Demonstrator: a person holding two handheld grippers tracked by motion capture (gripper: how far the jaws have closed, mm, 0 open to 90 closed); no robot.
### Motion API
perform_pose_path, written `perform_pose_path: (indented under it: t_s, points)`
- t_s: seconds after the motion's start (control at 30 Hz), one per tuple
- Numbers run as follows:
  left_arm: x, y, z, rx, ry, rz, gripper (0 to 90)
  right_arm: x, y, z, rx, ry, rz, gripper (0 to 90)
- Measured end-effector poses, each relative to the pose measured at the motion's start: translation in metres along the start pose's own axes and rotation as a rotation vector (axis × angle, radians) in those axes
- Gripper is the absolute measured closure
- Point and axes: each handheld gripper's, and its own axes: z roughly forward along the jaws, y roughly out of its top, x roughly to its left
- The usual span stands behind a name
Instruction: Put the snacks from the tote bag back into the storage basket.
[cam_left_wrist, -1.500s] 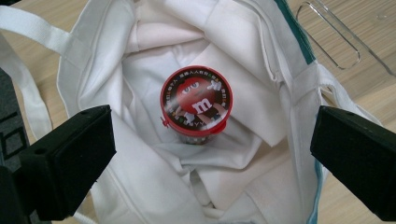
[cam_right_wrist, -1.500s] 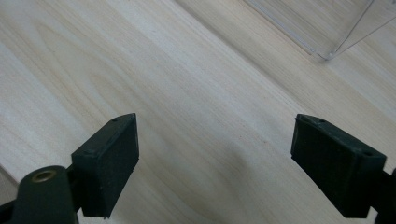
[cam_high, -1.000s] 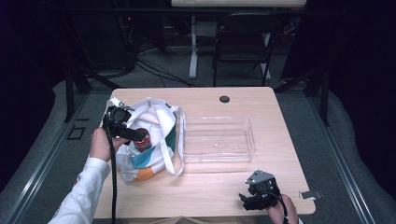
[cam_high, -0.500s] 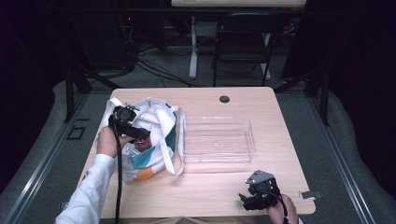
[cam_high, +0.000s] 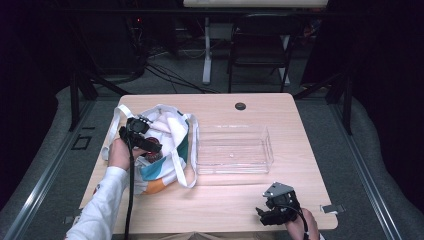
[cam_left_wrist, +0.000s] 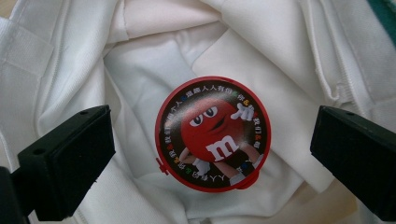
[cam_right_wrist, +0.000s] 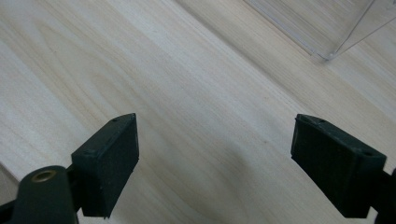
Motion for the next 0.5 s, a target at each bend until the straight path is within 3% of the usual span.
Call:
perform_pose_path:
  t_s: [0.5]
  points:
    - [0.000, 0.000, 0.014, 0.079, 0.011, 0.017, 0.0, 0.000, 0.000, 0.000, 0.000, 0.001, -0.001, 14.7]
